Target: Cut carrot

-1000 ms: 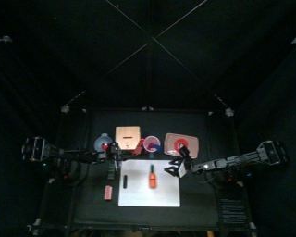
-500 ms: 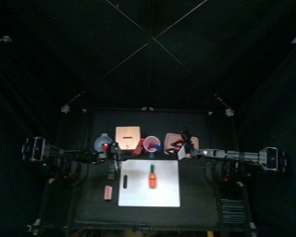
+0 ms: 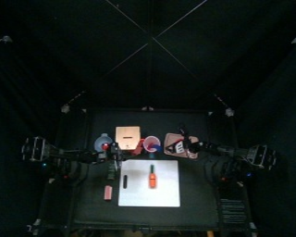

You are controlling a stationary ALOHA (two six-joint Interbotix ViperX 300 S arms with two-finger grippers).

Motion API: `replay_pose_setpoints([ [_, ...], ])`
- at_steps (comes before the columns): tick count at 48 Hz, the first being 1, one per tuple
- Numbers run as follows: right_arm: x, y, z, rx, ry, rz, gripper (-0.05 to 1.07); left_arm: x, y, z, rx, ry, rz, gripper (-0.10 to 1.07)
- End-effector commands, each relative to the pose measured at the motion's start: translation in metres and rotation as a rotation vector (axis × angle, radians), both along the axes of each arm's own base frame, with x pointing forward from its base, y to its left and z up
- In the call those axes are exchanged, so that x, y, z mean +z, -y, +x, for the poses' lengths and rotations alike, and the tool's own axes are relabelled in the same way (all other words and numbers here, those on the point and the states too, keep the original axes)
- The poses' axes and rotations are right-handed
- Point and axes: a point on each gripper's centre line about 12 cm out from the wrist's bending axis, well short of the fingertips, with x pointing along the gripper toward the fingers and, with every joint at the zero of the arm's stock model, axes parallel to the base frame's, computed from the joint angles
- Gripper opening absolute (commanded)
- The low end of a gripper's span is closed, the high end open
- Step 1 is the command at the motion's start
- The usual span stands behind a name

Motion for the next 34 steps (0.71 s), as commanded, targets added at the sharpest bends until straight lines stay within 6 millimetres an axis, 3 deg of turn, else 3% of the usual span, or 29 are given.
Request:
replay_pose_setpoints([
  [1,0.016,0.018,0.001,-0.044,0.019,-0.073,0.98,0.006,0.000,0.001,0.001,0.021,0.005,0.26],
  [7,0.020,0.045,-0.011,-0.132,-0.022,-0.169,0.98,0.004,0.000,0.000,0.002,0.015,0.002,0.26],
  [14,0.010,0.063,-0.019,-0.174,-0.052,-0.148,0.98,0.003,0.000,-0.001,0.002,0.012,0.001,0.26],
  [24,-0.011,0.066,-0.010,-0.137,-0.055,-0.018,0.98,0.003,0.000,-0.001,0.001,0.012,0.002,0.26],
  [34,-0.012,0.068,-0.002,-0.113,-0.029,0.035,0.98,0.003,0.000,-0.001,0.001,0.012,0.002,0.26],
])
